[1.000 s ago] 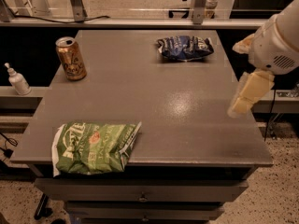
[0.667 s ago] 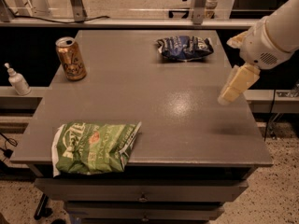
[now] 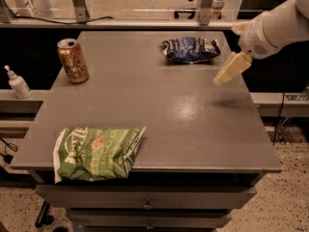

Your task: Move blue chip bag near orange can

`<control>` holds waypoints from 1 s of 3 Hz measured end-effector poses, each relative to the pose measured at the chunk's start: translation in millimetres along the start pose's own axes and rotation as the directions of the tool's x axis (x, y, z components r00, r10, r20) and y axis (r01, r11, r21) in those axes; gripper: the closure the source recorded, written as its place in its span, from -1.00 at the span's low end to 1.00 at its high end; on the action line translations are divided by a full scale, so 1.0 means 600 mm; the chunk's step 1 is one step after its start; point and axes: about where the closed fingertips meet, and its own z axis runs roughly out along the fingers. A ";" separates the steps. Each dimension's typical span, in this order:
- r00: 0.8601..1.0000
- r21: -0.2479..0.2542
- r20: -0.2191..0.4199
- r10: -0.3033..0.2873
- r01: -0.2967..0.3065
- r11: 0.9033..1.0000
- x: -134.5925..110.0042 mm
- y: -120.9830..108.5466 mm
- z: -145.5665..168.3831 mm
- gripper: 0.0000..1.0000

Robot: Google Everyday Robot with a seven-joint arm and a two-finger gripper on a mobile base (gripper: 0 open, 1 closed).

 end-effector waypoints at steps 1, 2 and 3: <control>0.997 0.050 0.062 0.053 -0.056 0.997 -0.004 -0.053 0.050 -1.00; 0.996 0.048 0.063 0.056 -0.059 0.997 -0.003 -0.053 0.052 -1.00; 0.992 0.050 0.091 0.087 -0.092 0.995 -0.010 -0.056 0.089 -1.00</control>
Offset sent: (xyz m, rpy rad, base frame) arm 0.0327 0.0011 -0.0054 0.0566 -0.0344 -0.0339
